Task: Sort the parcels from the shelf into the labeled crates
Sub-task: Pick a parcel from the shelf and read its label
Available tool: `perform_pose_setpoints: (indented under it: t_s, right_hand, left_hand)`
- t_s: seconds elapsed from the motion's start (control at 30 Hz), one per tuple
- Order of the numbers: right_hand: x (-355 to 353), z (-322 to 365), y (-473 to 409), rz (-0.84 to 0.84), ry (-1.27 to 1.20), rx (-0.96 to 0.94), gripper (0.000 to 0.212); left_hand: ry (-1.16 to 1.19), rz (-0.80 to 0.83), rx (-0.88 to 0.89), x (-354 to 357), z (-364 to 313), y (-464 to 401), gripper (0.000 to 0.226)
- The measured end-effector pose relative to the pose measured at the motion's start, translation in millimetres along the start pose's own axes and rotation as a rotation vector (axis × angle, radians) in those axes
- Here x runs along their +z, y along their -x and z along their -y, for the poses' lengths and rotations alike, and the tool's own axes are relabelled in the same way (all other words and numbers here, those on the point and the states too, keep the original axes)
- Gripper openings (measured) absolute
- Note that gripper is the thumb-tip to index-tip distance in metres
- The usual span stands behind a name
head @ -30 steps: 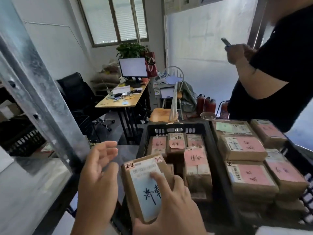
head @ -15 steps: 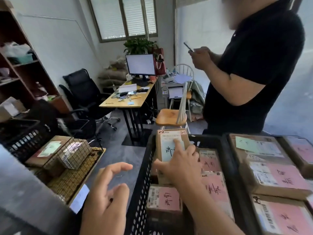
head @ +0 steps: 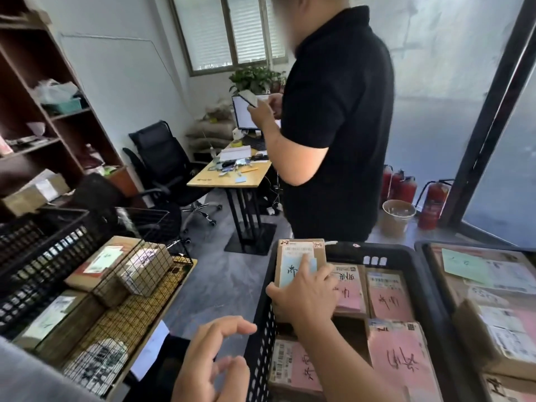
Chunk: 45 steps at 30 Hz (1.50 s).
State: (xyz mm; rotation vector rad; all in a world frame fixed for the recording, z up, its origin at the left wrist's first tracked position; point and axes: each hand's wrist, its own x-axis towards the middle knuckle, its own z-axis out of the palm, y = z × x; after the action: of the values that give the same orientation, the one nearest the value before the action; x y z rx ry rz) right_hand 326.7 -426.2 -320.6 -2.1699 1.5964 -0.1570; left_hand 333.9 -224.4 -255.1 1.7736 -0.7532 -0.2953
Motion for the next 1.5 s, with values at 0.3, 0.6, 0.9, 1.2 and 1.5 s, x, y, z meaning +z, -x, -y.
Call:
perform_pose_setpoints:
  t_s: [0.3, 0.6, 0.9, 1.2, 1.5]
  right_hand:
    - [-1, 9, -11, 0.007, -0.011, 0.026, 0.118]
    - [-29, 3, 9, -0.028, -0.124, -0.048, 0.109]
    - [-104, -62, 153, -0.235, -0.488, -0.516, 0.078]
    - [-142, -89, 219, -0.116, -0.503, -0.770, 0.081]
    - [-175, -117, 257, 0.080, -0.475, -1.127, 0.081]
  left_hand:
    - [-0.039, 0.048, 0.039, -11, 9, 5, 0.039]
    - [-0.041, 0.178, 0.052, -29, 0, 17, 0.040]
    - [0.007, 0.205, 0.137, -35, -28, 35, 0.051]
    - [0.053, 0.224, 0.155, -45, -65, 83, 0.044]
    - [-0.018, -0.012, 0.085, -53, -95, 176, 0.058]
